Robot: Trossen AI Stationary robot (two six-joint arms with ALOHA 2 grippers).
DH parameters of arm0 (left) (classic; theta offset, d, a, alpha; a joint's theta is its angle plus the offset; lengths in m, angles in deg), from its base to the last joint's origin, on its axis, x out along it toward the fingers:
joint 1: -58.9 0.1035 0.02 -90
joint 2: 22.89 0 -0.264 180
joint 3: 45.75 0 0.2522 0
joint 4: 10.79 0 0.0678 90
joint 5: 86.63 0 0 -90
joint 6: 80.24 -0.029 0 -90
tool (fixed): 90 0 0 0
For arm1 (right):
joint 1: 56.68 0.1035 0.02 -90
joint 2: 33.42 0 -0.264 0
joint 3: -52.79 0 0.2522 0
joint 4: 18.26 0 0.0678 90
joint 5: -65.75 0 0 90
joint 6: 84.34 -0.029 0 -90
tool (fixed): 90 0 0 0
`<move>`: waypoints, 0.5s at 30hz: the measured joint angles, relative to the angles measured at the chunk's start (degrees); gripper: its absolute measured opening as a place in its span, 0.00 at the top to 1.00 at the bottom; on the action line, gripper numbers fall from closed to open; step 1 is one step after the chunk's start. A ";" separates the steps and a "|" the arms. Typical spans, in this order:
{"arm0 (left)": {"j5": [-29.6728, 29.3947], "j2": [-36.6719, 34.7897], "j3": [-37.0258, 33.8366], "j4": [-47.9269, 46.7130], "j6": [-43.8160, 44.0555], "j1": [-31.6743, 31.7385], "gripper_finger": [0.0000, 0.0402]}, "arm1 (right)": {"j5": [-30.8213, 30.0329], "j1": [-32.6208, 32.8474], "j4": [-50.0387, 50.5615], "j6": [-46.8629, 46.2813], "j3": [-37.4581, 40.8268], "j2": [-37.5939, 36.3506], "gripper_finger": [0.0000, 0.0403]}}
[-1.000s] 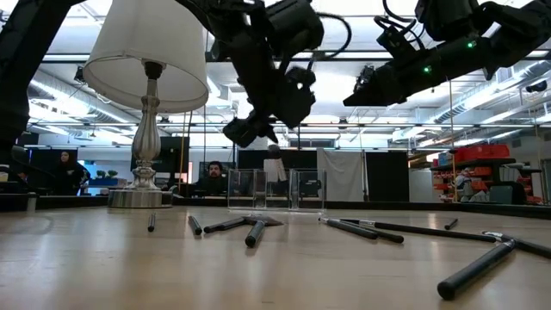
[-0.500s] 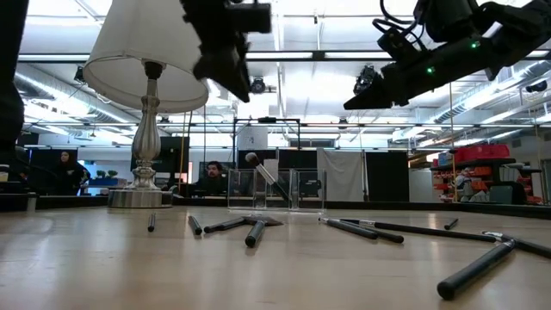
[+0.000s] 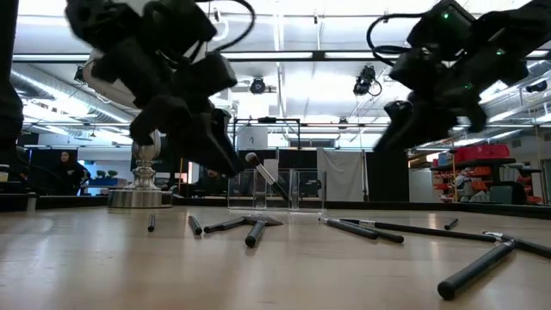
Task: Put items in baskets/containers
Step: Put the black eyeshadow brush into the transparent organizer
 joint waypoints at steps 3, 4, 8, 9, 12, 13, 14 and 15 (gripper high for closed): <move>-0.03 -0.02 -2.03 8.06 -0.67 0.08 0.56 | 6.15 -0.32 4.09 2.18 0.00 -0.42 0.59; -0.03 -0.02 -2.05 8.66 -1.30 0.10 0.56 | 9.31 -0.58 5.65 3.49 0.00 -0.61 0.59; -0.03 -0.02 -2.03 10.58 -2.86 0.10 0.56 | 26.23 -2.13 12.11 8.15 0.00 -0.79 0.59; -0.03 -0.02 -2.03 10.55 -3.00 0.10 0.56 | 29.07 -2.60 13.29 9.34 0.04 -0.79 0.59; -0.04 -0.02 -2.03 10.60 -3.03 0.19 0.56 | 29.94 -4.01 12.87 11.76 1.42 -0.79 0.60; -0.26 -0.02 -2.03 10.77 -3.04 0.21 0.56 | 29.22 -4.82 12.68 12.50 1.91 -0.79 0.60; -0.36 -0.02 -2.03 11.19 -3.04 0.21 0.56 | 28.63 -5.69 12.15 13.19 2.49 -0.75 0.61; -0.42 -0.02 -2.03 11.73 -3.02 0.21 0.56 | 28.71 -6.66 11.21 13.92 3.26 -0.59 0.61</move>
